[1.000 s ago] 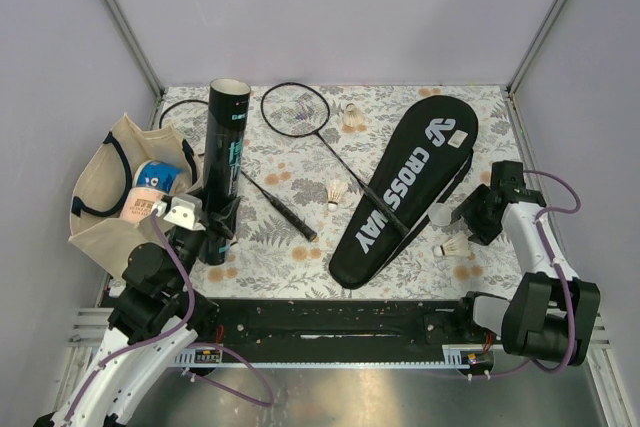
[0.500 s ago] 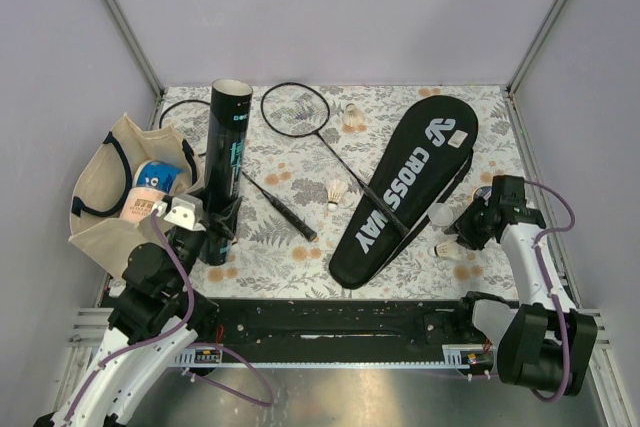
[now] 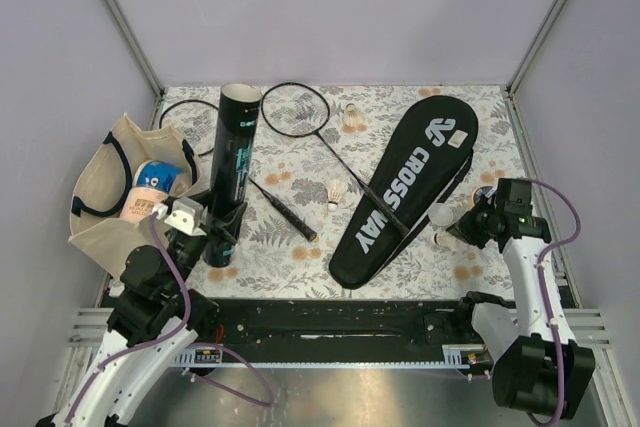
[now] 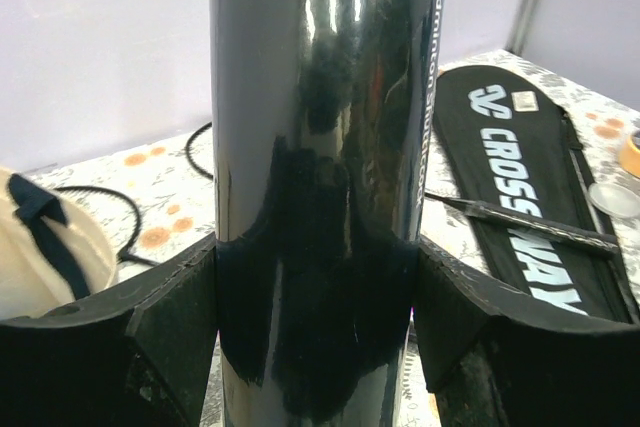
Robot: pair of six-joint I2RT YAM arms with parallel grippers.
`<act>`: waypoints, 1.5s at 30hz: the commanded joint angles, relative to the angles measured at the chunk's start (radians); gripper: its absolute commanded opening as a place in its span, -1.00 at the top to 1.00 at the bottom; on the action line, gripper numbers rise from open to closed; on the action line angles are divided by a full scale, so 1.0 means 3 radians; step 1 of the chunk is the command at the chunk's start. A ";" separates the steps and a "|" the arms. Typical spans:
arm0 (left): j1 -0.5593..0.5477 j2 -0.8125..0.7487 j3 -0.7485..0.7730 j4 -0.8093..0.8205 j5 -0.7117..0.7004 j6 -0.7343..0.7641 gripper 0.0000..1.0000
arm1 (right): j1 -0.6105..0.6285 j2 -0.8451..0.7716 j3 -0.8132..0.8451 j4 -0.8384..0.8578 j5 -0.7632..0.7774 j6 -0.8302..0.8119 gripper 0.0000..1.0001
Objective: Pack up the badminton gear
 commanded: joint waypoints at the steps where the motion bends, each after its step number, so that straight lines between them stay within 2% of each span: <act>1: 0.0010 -0.0029 0.0012 0.0293 0.0595 0.0000 0.42 | -0.0010 -0.0168 0.0418 -0.0051 -0.0147 -0.0008 1.00; 8: 0.0010 0.0221 0.0032 0.0140 0.1509 0.0143 0.45 | -0.0010 0.0035 0.1251 0.0040 -0.0688 -0.0070 1.00; 12: 0.0010 0.0497 0.0022 0.0084 0.2133 0.0307 0.47 | 0.0061 0.0199 0.1650 0.0373 -0.1225 -0.0116 0.97; 14: 0.0005 0.0640 0.0032 0.0078 0.2242 0.0368 0.46 | 0.0209 0.0240 0.1773 0.0658 -0.1338 -0.0065 0.94; 19: 0.0000 0.0947 0.0191 -0.0054 0.2176 0.0573 0.46 | 0.0618 0.0307 0.2029 0.1058 -0.1634 -0.0258 0.92; 24: -0.0026 0.1070 0.0222 -0.0152 0.2109 0.0823 0.46 | 0.0619 0.0348 0.2131 0.1502 -0.2176 -0.0223 0.91; 30: -0.0036 0.1131 0.0273 -0.0167 0.1905 0.0936 0.46 | 0.0813 0.0450 0.2239 0.1667 -0.2647 -0.0223 0.84; 39: -0.0041 0.1356 0.0385 -0.0203 0.1920 0.0951 0.46 | 0.1150 0.0522 0.1902 0.2024 -0.2822 0.0073 0.85; 45: -0.0041 0.1372 0.0380 -0.0203 0.1971 0.1008 0.47 | 0.1344 0.0619 0.1789 0.1938 -0.2765 0.0017 0.88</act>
